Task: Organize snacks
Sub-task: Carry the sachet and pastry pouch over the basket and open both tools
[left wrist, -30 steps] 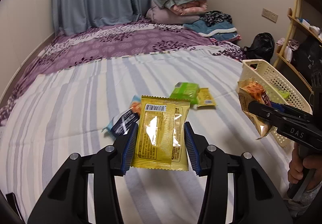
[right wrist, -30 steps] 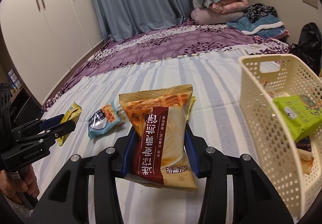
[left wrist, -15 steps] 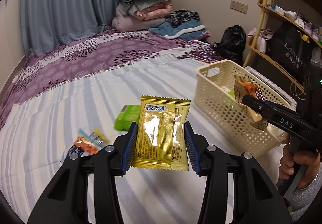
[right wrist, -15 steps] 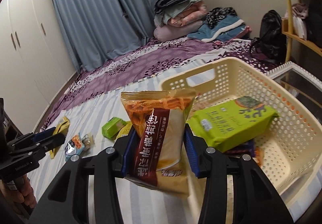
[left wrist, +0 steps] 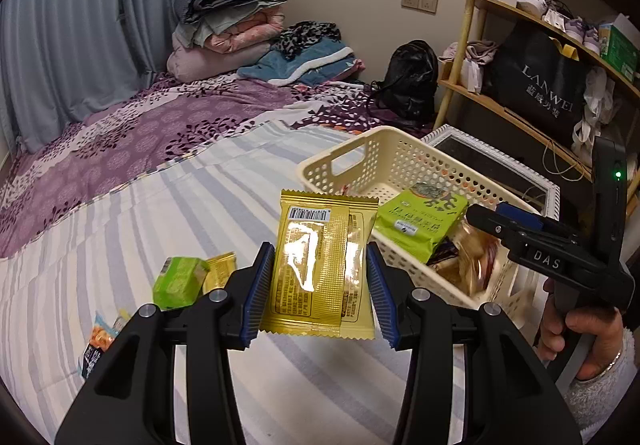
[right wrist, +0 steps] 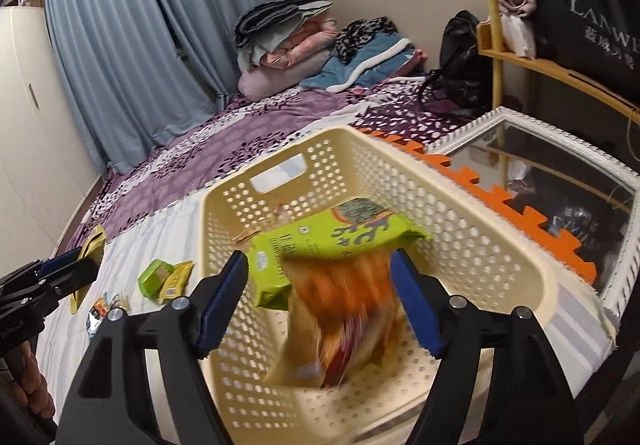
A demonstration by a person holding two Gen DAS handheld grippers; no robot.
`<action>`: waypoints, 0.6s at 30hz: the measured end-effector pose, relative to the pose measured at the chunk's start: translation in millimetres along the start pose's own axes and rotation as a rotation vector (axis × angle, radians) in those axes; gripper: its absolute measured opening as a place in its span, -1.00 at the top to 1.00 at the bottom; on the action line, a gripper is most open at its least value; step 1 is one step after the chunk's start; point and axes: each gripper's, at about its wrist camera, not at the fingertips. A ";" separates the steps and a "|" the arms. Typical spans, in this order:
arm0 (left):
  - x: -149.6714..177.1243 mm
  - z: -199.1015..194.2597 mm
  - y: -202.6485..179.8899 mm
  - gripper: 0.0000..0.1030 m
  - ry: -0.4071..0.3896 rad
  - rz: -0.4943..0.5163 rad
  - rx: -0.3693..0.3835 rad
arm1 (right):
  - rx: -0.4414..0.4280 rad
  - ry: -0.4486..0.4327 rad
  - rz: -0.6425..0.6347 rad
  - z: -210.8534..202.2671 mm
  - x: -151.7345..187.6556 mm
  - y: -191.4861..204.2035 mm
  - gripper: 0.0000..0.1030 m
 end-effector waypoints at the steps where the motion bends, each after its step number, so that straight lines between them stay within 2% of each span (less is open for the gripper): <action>1: -2.5 2.1 -3.7 0.08 0.000 0.004 0.007 | 0.004 -0.004 -0.002 -0.4 -0.3 -1.3 -0.42; 18: -44.8 44.5 -67.6 0.07 0.008 0.070 0.120 | 0.047 -0.032 -0.020 -12.6 1.9 -18.5 -0.42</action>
Point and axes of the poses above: each gripper's, at about its wrist camera, not at the fingertips, and z roughly the way its jaws point, y to its left, x to its underside, and after that the axes turned 4 degrees about -z, right-handed
